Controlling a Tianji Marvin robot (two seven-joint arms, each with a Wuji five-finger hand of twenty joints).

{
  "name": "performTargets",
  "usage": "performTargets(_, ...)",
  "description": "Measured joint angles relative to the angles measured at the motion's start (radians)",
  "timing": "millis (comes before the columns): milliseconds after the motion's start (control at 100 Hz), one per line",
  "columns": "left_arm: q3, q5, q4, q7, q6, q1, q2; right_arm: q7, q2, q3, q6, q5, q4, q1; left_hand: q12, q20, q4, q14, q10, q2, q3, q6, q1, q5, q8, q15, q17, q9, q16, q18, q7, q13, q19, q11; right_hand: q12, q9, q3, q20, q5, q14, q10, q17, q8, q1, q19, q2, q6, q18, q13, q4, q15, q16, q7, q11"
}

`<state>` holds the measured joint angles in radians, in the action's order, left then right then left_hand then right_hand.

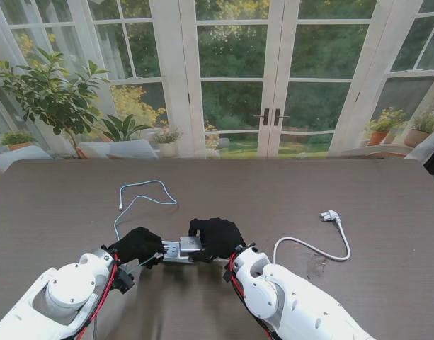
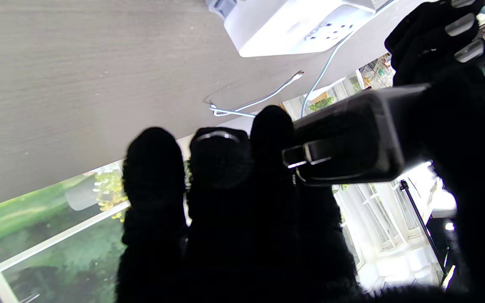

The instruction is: Set up the charging station

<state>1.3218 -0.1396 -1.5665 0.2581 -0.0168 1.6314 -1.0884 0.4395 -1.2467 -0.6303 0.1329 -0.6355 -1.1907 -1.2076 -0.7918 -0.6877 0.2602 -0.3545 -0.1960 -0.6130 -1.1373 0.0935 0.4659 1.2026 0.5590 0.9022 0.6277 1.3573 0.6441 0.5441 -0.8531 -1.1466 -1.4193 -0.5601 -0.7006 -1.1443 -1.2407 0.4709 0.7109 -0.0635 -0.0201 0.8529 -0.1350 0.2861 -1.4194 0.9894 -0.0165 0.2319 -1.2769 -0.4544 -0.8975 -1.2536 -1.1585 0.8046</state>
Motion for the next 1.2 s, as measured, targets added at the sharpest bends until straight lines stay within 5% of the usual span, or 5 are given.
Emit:
performTargets(450, -0.012, 0.148, 0.019, -0.077, -0.060, -0.001, -0.028, -0.011, 0.002, -0.006, -0.004, 0.004, -0.005, -0.003, 0.074, 0.013, -0.047, 0.133, 0.052, 0.081, 0.112, -0.004, 0.035, 0.002, 0.043, 0.698, 0.401, 0.001, -0.065, -0.194, 0.096, -0.099, -0.383, -0.463, 0.000, 0.000, 0.000, 0.000, 0.000, 0.000, 0.000, 0.000, 0.000, 0.000, 0.000, 0.000, 0.000, 0.000, 0.000, 0.000, 0.000, 0.000, 0.000, 0.000)
performTargets(560, -0.016, 0.179, 0.025, -0.074, -0.073, -0.004, -0.035, -0.016, 0.004, -0.009, -0.006, 0.005, -0.009, -0.004, 0.045, -0.194, -0.063, 0.184, 0.064, 0.084, 0.159, 0.005, 0.075, 0.002, 0.045, 0.867, 0.412, 0.000, 0.761, -0.242, 0.117, -0.099, -0.390, -0.510, 0.000, 0.000, 0.000, 0.001, 0.000, -0.001, 0.000, 0.000, 0.000, 0.000, 0.000, 0.000, 0.000, 0.000, 0.000, 0.000, 0.000, 0.000, 0.000, 0.000)
performTargets(840, -0.012, 0.234, 0.032, -0.029, -0.098, -0.006, -0.040, -0.019, 0.006, -0.011, -0.007, 0.005, -0.011, -0.005, 0.035, -0.261, -0.124, 0.192, 0.066, 0.103, 0.371, 0.017, -0.029, 0.001, 0.077, 0.868, 0.416, -0.001, 0.849, -0.264, 0.163, -0.099, -0.390, -0.482, 0.000, 0.000, 0.000, 0.001, 0.000, -0.002, 0.000, 0.000, 0.000, 0.000, 0.000, 0.000, 0.000, 0.000, 0.000, 0.000, 0.000, 0.000, 0.000, 0.000)
performTargets(960, 0.001, 0.220, 0.035, 0.058, -0.088, -0.007, -0.031, -0.022, 0.007, -0.011, -0.007, 0.004, -0.012, -0.005, 0.035, -0.051, -0.102, 0.189, 0.071, 0.050, 0.406, 0.018, -0.168, -0.047, 0.103, 0.757, 0.416, -0.001, 0.069, -0.275, 0.165, -0.101, -0.390, -0.347, 0.000, 0.000, 0.000, 0.001, 0.000, -0.002, 0.000, 0.000, 0.000, 0.000, 0.000, 0.000, 0.000, 0.000, 0.000, 0.000, 0.000, 0.000, 0.000, 0.000)
performTargets(1200, 0.002, 0.189, 0.061, 0.160, 0.007, -0.022, 0.005, -0.027, 0.009, -0.013, -0.007, 0.004, -0.014, -0.005, 0.007, 0.207, -0.106, 0.154, 0.055, 0.050, 0.494, 0.039, -0.011, -0.214, 0.104, 0.406, 0.412, -0.040, -0.133, -0.227, 0.147, -0.101, -0.353, 0.010, 0.000, 0.000, 0.000, 0.001, 0.000, -0.002, 0.000, 0.000, 0.000, 0.000, 0.000, 0.000, 0.000, 0.000, 0.000, 0.000, 0.000, 0.000, 0.000, 0.000)
